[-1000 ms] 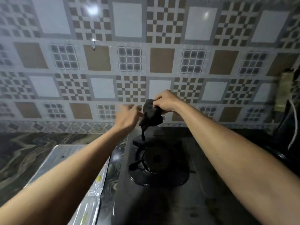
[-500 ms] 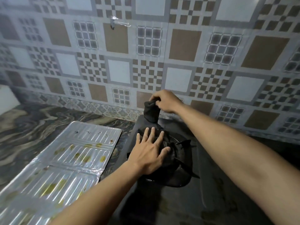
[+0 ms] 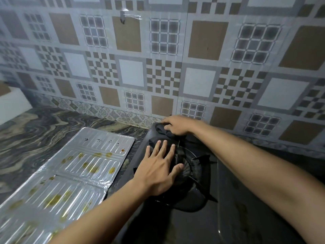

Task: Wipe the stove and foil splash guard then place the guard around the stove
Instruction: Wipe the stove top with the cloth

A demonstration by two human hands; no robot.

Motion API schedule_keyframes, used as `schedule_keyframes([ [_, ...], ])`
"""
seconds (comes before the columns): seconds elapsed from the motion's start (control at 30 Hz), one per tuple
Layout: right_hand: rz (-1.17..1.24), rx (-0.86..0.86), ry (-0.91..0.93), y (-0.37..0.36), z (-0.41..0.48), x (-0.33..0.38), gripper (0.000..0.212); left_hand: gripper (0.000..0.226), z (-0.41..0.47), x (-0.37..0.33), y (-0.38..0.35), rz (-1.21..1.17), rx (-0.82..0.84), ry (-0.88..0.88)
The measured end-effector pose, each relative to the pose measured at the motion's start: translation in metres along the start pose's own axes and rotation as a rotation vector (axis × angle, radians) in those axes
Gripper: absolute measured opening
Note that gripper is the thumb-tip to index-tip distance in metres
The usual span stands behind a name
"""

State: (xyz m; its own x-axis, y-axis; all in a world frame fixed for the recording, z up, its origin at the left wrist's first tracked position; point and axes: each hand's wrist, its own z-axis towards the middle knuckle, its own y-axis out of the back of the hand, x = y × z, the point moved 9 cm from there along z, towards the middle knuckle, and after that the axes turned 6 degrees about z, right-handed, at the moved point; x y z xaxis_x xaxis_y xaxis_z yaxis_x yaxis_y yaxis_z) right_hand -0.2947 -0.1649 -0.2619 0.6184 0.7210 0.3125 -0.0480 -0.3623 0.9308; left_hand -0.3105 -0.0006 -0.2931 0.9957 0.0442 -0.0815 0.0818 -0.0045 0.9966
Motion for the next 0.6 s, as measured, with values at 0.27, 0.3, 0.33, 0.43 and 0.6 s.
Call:
schedule_keyframes([
  [0.27,-0.078,0.189,0.097,-0.027,0.024,-0.007,0.051,0.082,0.003,-0.001,0.0,0.022,0.028,0.039],
  [0.3,-0.076,0.205,0.113,-0.029,0.024,-0.009,0.051,0.082,0.004,-0.001,-0.002,0.03,0.036,0.041],
  [0.33,-0.068,0.215,0.126,-0.031,0.023,-0.012,0.052,0.08,0.004,0.0,-0.003,0.037,0.043,0.044],
  [0.43,-0.038,0.238,0.154,-0.033,0.016,-0.021,0.051,0.075,0.005,0.0,-0.006,0.057,0.064,0.043],
  [0.6,0.017,0.23,0.159,-0.025,-0.01,-0.038,0.051,0.072,0.007,0.001,-0.009,0.095,0.071,0.042],
])
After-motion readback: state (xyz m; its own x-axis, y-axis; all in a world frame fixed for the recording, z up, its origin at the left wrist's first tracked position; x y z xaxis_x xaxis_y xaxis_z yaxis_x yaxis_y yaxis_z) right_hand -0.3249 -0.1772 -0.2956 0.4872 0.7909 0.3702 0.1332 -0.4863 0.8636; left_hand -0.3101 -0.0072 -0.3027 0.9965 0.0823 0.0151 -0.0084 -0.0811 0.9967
